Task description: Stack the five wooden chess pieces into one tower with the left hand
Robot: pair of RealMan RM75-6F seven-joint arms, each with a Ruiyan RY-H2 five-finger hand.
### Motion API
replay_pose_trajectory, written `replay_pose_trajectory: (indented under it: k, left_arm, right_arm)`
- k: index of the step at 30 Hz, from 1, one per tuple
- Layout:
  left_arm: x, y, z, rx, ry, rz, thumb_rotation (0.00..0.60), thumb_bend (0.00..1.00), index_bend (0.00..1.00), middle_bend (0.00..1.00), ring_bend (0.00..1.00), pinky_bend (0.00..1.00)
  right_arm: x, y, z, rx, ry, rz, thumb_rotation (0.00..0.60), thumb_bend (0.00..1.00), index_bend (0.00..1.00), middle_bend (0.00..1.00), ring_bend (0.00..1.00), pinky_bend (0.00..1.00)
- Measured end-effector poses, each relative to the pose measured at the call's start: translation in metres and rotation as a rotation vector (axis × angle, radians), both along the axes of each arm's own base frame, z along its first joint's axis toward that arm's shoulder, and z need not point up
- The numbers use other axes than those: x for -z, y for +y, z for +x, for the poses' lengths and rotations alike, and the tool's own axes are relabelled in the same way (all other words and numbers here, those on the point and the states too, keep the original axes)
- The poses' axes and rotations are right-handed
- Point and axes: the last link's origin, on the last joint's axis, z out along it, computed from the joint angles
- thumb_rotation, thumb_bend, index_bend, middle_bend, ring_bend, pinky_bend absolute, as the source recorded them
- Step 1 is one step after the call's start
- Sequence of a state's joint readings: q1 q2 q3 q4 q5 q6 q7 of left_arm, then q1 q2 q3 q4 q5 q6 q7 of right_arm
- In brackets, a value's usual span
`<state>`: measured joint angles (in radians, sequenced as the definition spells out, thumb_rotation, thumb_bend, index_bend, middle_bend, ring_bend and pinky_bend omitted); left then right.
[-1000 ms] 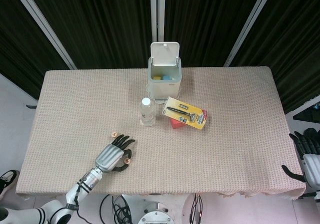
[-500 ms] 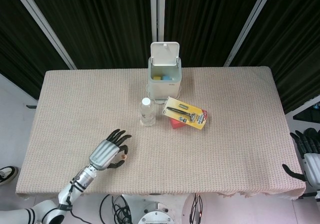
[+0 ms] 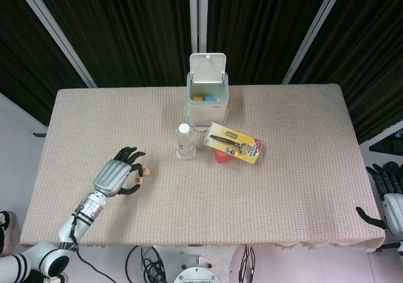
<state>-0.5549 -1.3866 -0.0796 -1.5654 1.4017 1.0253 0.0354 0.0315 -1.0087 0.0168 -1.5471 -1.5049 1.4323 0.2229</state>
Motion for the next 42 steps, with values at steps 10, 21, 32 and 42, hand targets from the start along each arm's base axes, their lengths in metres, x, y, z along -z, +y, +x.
replay_pose_trajectory:
  k: [10, 21, 32, 42]
  left_arm:
    - [0.008, 0.026, 0.006, -0.039, 0.01, -0.044, 0.6, 0.28, 0.52, 0.12, 0.0, 0.0]
    - [0.017, 0.038, 0.008, -0.059, 0.028, -0.073, 0.6, 0.28, 0.51, 0.12, 0.0, 0.0]
    - [0.019, 0.045, 0.005, -0.065, 0.03, -0.07, 0.6, 0.28, 0.51, 0.12, 0.0, 0.0]
    - [0.021, 0.046, 0.003, -0.071, 0.02, -0.065, 0.6, 0.28, 0.51, 0.12, 0.0, 0.0]
  right_arm:
    - [0.002, -0.002, 0.0, 0.006, 0.003, 0.005, 0.6, 0.18, 0.0, 0.0, 0.0, 0.0]
    - [0.004, -0.003, -0.002, 0.011, 0.011, 0.017, 0.6, 0.18, 0.0, 0.0, 0.0, 0.0]
    - [0.004, -0.004, -0.002, 0.012, 0.017, 0.016, 0.6, 0.18, 0.0, 0.0, 0.0, 0.0]
    - [0.004, -0.005, -0.003, 0.019, 0.024, 0.015, 0.6, 0.18, 0.0, 0.0, 0.0, 0.0]
